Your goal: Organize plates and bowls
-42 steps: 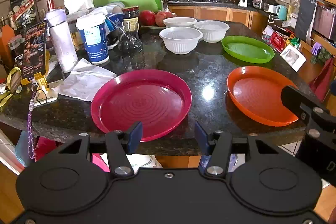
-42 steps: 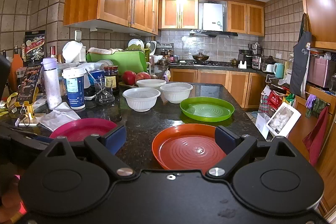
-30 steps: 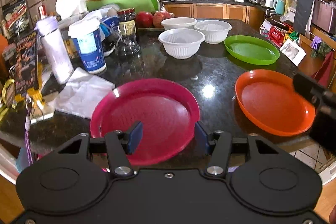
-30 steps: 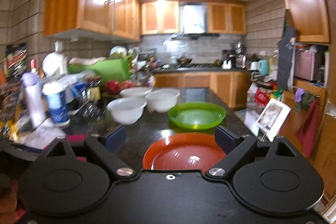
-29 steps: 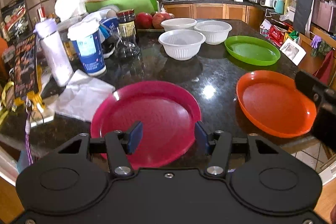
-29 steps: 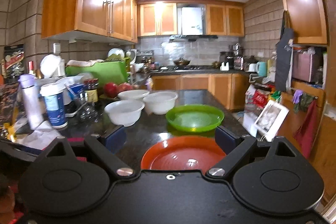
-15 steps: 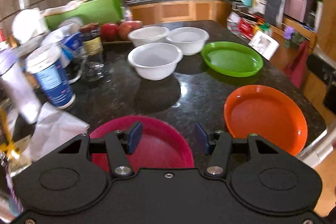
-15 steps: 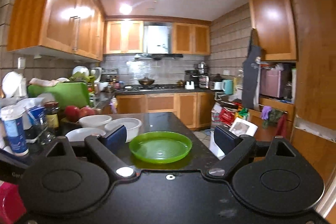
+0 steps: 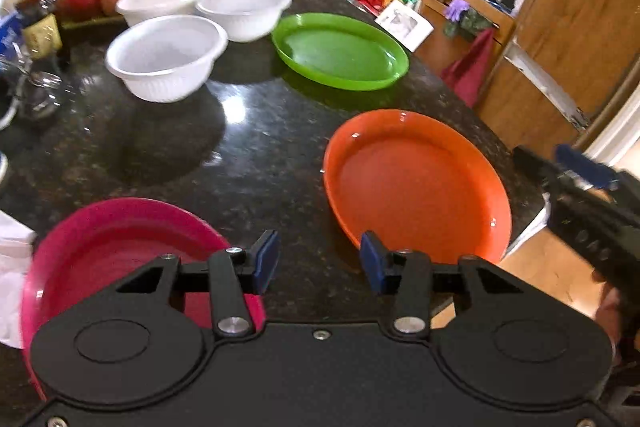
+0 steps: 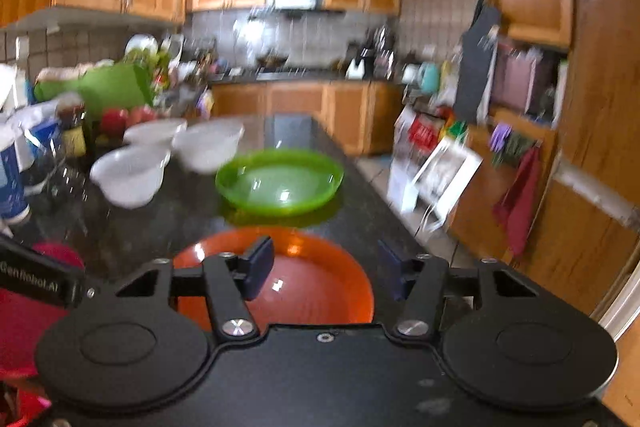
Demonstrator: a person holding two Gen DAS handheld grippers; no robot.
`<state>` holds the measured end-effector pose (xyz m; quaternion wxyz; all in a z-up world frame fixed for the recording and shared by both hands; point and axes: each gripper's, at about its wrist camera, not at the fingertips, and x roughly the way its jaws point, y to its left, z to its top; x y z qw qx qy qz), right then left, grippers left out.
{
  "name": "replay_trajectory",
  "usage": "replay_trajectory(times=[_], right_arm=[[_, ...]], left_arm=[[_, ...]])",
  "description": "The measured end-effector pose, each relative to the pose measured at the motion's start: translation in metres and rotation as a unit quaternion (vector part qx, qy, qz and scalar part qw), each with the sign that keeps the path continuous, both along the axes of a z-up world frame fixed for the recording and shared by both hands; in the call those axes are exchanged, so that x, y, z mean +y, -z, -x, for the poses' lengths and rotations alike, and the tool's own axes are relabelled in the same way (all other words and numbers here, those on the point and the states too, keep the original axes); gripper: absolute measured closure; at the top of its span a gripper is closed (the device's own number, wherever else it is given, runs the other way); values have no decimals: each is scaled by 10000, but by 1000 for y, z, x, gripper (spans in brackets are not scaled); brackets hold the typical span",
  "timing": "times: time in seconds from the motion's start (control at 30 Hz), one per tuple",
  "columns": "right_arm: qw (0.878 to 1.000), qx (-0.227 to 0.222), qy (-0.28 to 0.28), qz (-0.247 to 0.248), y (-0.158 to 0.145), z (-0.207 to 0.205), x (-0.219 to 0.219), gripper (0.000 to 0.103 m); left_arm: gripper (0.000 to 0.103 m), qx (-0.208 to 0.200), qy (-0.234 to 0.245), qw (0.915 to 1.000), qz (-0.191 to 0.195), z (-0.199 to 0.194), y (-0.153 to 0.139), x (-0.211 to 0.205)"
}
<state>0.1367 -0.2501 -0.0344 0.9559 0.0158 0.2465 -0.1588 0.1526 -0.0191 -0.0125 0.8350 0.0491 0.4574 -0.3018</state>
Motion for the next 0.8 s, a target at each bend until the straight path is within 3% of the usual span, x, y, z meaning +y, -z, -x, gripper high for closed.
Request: replay_trajectory(times=[0.23,0.3,0.43,0.57,0.7,0.8], right_arm=[[9986,331,-423,-39,14,-22,-20,45],[9972,461,-556,-177,16,-29,-32,50],[9933,738,-744,-477,20,-40,-53,55],[9917,829,-882,-425,21,-50,-71,56],[9859,1078,-1119,-613,29,-58,-82,70],[9820,1195,-1249,-765,37,-65,-86,73]], left_arm=[[51,-182,-171,9997,-47,0,4,-16],[51,-229,-232,9994,-126,-1,4,-23],[51,-109,-367,9992,-87,-7,8,-33],[55,-70,-610,9978,-256,-10,13,-40],[58,45,-846,9959,-328,-9,16,-43],[58,57,-1035,9936,-457,-8,20,-48]])
